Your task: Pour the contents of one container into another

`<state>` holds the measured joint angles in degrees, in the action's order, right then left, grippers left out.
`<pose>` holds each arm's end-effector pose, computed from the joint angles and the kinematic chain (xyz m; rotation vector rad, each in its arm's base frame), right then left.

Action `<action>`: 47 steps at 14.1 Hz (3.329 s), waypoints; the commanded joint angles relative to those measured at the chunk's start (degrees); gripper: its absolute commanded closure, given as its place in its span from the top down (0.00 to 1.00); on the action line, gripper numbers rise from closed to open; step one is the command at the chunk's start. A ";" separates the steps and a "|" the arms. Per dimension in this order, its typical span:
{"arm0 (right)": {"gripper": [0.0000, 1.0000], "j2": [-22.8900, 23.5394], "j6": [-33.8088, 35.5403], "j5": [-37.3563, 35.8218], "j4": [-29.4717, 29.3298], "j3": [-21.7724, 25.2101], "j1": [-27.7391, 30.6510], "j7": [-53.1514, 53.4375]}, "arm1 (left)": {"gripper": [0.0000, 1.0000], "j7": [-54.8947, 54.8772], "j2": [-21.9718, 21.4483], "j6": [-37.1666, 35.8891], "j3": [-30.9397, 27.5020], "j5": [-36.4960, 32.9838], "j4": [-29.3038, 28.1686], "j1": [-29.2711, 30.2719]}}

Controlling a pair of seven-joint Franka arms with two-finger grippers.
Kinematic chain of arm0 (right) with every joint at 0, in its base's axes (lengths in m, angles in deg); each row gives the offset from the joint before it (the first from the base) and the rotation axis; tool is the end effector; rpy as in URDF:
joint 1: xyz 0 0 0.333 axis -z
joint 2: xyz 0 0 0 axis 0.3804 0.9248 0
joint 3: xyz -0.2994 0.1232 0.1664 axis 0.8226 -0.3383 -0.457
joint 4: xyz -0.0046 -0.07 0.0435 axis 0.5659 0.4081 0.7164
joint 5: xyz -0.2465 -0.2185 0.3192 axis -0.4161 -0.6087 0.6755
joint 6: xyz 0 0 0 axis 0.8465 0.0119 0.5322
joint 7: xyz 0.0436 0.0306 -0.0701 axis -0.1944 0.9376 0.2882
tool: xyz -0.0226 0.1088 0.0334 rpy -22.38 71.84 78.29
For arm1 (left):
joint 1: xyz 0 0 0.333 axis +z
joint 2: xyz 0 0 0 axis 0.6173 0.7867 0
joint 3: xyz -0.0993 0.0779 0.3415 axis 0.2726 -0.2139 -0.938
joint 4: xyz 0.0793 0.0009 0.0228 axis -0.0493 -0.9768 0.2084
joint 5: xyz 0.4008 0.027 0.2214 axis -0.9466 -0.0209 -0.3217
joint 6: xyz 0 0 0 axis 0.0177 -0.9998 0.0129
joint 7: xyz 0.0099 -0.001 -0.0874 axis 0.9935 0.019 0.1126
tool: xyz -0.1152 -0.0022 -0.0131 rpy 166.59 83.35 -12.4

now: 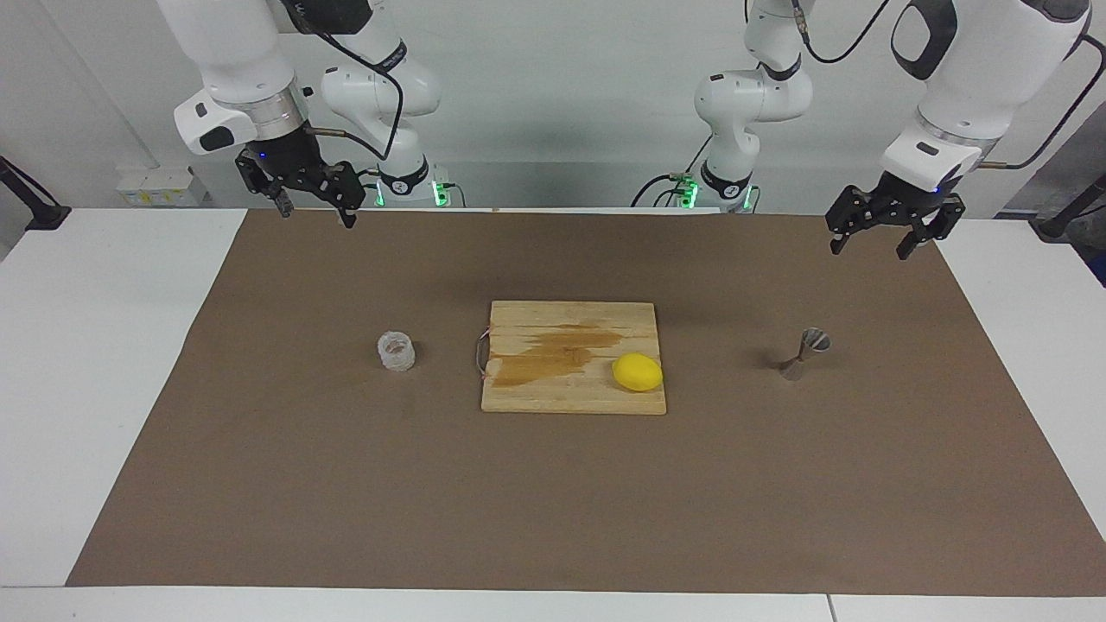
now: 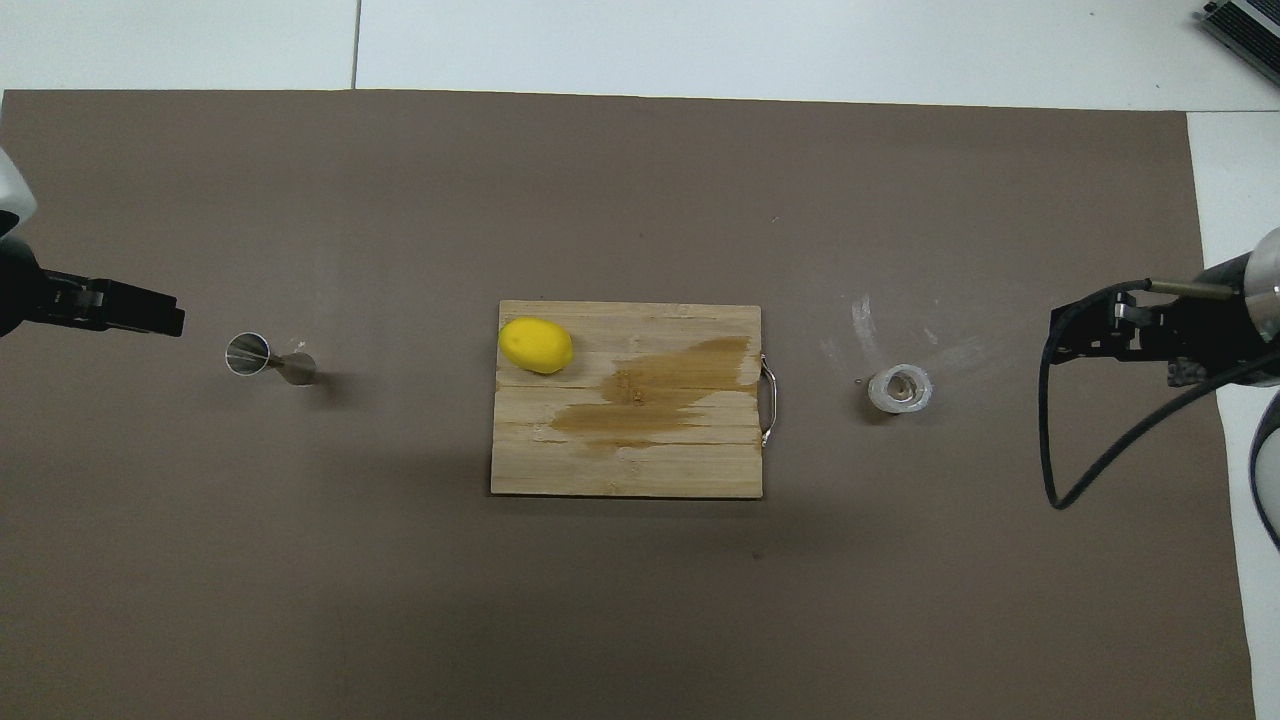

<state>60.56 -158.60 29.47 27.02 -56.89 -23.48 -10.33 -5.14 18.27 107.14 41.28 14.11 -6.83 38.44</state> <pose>0.5980 0.0449 0.6756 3.1027 -0.3260 -0.0655 0.6153 -0.0478 0.6544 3.0949 -0.2653 0.0761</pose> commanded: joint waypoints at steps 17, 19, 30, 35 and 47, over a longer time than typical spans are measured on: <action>1.00 0.31 0.69 -0.34 -0.59 -0.28 0.68 -1.64 | 1.00 21.21 12.37 -3.95 -0.61 14.00 2.93 8.02; 1.00 0.31 0.69 -0.34 -0.59 -0.28 0.68 -1.64 | 1.00 25.52 14.47 -5.71 -0.53 14.78 3.28 10.48; 1.00 0.31 0.69 -0.34 -0.59 -0.28 0.68 -1.64 | 1.00 48.74 25.90 -5.98 -0.53 35.52 2.66 20.68; 1.00 0.31 0.60 -0.34 -0.59 -0.28 0.68 -1.64 | 1.00 52.08 31.26 -6.86 -0.17 37.82 2.66 22.00; 1.00 0.31 0.69 -0.34 -0.59 -0.28 0.68 -1.64 | 1.00 52.08 36.54 -10.55 -0.17 49.50 -2.78 25.60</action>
<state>60.56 -158.60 29.47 27.02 -56.89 -23.48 -10.33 46.37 54.25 97.70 40.51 61.84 -8.78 62.76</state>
